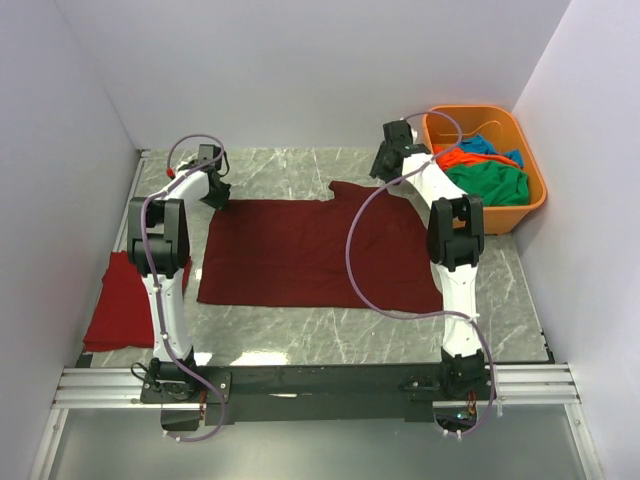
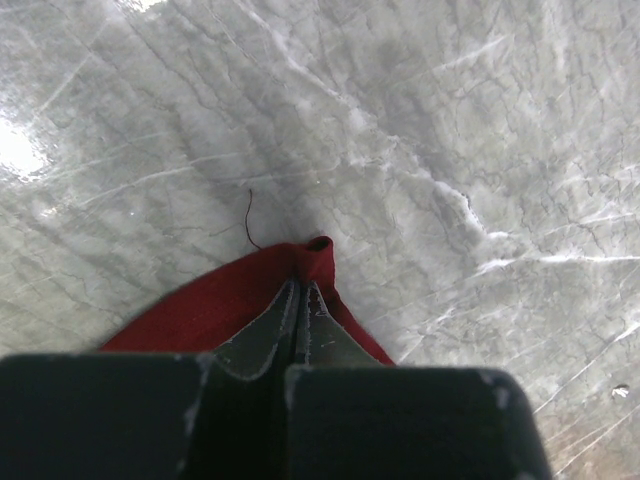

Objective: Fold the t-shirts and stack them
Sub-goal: Fold the tshirt

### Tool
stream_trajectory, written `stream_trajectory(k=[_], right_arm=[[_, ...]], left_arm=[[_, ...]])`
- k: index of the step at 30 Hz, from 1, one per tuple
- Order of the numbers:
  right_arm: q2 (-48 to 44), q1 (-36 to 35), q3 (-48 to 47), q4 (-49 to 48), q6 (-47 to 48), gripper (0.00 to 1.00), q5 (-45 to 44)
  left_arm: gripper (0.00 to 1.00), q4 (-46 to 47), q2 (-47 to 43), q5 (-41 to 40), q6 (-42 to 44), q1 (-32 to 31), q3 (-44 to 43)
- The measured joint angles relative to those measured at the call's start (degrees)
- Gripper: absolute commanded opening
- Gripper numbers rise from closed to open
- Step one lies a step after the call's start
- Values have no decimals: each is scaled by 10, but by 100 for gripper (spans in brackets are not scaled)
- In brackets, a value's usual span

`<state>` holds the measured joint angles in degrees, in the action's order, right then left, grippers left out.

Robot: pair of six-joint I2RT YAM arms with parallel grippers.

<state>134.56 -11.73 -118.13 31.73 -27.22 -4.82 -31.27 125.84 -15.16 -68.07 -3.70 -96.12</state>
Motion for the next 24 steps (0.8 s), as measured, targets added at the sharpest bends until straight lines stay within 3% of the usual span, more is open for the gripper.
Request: stream_trajectory(k=[24], right_arm=[[81,20,-66,47,-40,35,-19]], left_arm=[[1,6,0,21,13,3,0]])
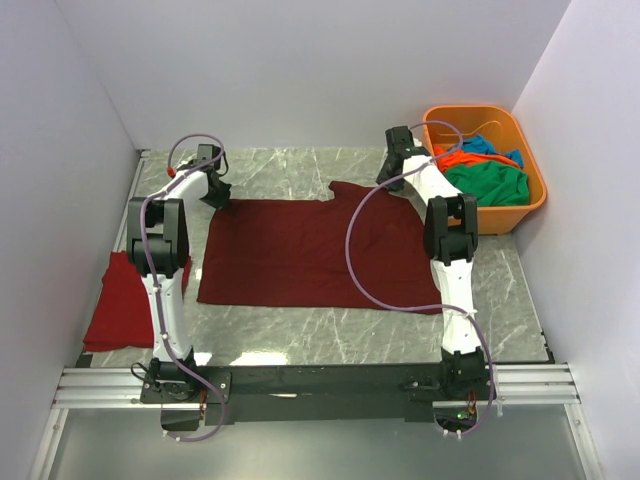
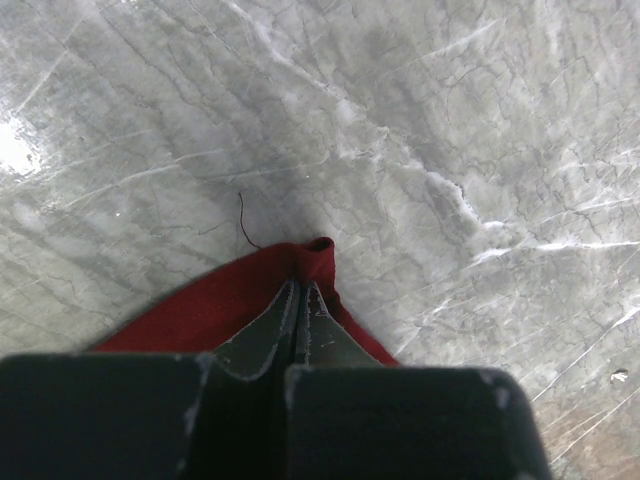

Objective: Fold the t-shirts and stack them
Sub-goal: Fold the tshirt

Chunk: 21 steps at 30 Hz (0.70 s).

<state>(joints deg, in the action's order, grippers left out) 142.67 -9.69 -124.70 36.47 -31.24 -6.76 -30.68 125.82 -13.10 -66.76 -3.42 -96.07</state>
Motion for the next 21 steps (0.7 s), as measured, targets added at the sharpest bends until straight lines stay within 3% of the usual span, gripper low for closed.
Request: stream_trajectory(k=[2,5,9,21], right_arm=[[0,0,0,2,-4,33,1],[0,0,0,2,-8,22,2],[0,0,7,-1,-11,1,4],[-53,0,73,-36,-12,0,3]], left_arm=[[1,0,0,2,1,0,0],[1,0,0,4,1,2,0],[1,0,0,7,1,3,0],[1,8,0,15,3,3,0]])
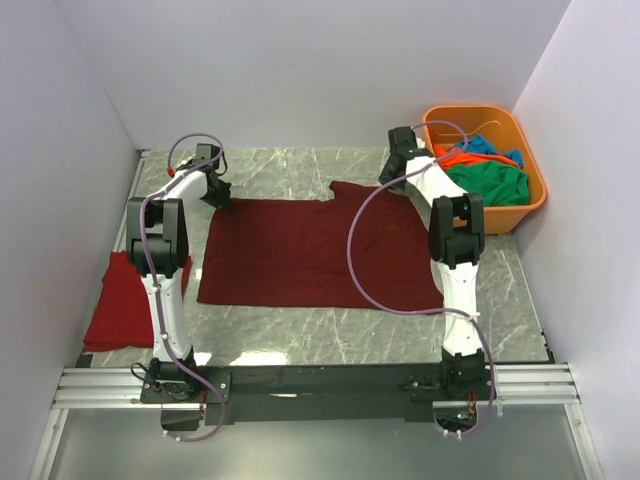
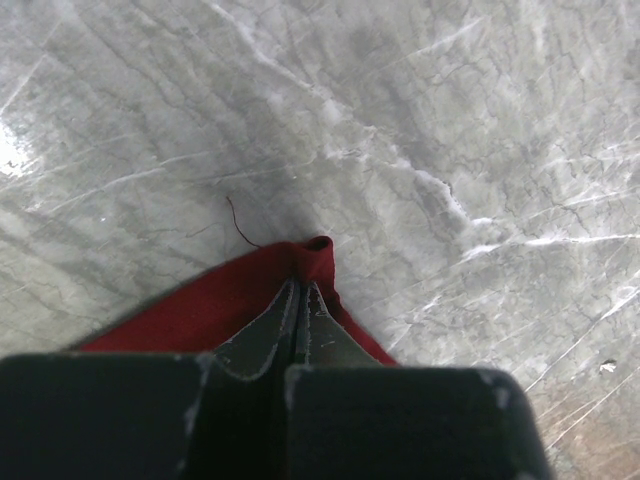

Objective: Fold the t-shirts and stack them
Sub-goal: Fold the tshirt

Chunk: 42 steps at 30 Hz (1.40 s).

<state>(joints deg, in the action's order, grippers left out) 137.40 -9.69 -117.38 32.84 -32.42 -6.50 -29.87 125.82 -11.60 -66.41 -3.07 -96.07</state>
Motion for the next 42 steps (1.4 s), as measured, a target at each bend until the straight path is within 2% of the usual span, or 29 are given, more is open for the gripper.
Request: stream_trajectory(k=[14,26,42], right_arm=[[-176,0,70,-61,7,0,-15],[-269,0,239,-99,7,0,-9],[-523,16,505,-179,-7,0,0]], left_arm=[[1,6,-9,2,19,1,0],[1,29,-57,13,29,11,19],[1,98,-134,55,59,28,150]])
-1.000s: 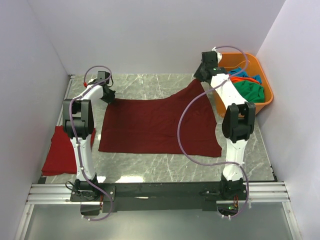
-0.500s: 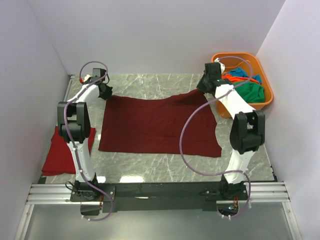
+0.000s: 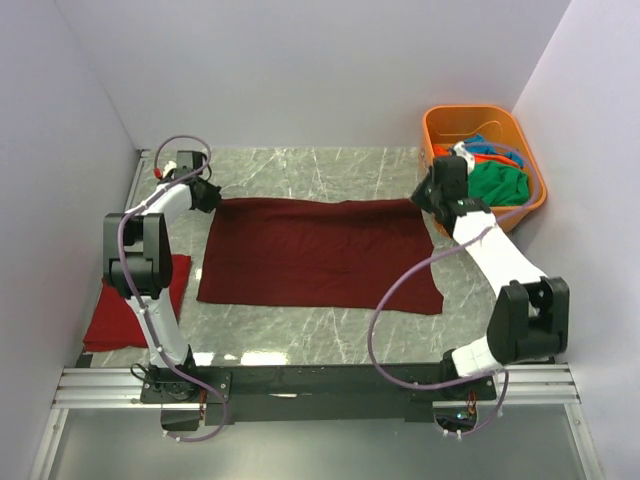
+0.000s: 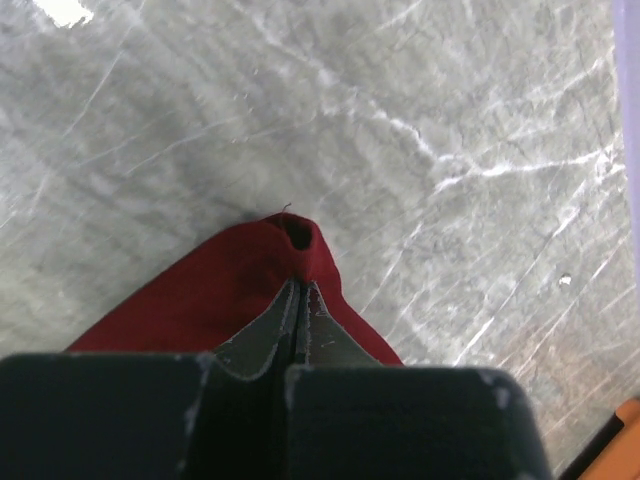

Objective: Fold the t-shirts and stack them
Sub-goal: Fold the tshirt

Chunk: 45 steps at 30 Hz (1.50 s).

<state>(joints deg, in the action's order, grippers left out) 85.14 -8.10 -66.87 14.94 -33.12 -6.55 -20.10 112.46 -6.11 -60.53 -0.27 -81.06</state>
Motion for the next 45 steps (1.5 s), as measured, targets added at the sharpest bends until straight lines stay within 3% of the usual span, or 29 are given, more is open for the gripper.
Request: stream_trajectory(k=[5,17,45], right_arm=[[-66,3,85,-14,-7,0,5],[-128,5,178,-41,-14,0,15],[-199,6,261,-41,-18,0,29]], left_arm=[[1,19,-41,8,1,4,53],[1,50,-114,18,-2,23,147],[1,73,-227,31,-34,24,309]])
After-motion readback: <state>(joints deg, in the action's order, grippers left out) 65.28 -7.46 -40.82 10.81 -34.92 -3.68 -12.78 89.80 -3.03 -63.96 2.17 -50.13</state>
